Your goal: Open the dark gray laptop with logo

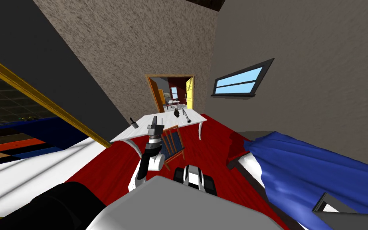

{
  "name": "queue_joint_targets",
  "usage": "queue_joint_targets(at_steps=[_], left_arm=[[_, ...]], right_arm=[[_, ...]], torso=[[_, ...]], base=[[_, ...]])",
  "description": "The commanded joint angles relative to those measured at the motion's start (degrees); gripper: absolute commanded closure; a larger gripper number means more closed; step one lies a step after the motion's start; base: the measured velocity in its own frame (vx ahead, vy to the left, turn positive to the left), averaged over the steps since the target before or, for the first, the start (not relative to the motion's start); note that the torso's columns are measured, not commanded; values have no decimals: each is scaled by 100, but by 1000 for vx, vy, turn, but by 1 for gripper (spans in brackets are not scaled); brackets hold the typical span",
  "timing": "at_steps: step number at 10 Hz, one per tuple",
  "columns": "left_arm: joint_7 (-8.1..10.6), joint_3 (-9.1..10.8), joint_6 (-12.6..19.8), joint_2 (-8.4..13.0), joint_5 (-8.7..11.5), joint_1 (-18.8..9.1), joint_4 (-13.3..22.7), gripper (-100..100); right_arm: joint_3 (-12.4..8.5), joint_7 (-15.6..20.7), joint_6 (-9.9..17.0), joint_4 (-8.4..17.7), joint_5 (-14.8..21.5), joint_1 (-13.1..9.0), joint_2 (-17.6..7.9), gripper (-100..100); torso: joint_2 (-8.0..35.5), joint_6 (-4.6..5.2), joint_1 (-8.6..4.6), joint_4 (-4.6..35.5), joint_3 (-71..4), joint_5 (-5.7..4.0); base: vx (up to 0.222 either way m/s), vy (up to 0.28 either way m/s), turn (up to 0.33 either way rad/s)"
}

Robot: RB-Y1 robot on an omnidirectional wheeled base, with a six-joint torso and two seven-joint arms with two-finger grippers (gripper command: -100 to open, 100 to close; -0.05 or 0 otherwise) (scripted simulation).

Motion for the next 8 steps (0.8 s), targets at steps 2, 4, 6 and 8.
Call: queue_joint_targets(at_steps=[2,4,6,8], left_arm=[[0,0,0,0,0,-1,1,0],[0,1,0,0,0,1,0,0],[0,0,-1,-1,0,3,-1,0],[0,0,-1,-1,0,2,-1,0]], right_arm=[[49,52,118,349,-214,-156,128,-100],[32,34,68,218,-130,-102,75,100],[4,5,-16,0,11,-13,-13,100],[66,-6,-218,-2,-237,116,-234,100]], torso=[[6,5,-2,3,5,-1],[-35,9,21,-10,-21,6],[-43,40,7,-31,-19,-44],[-1,4,-30,-7,6,-35]], base=[[-104,-75,235],[1,-4,-112],[111,72,-266],[62,25,-58]])
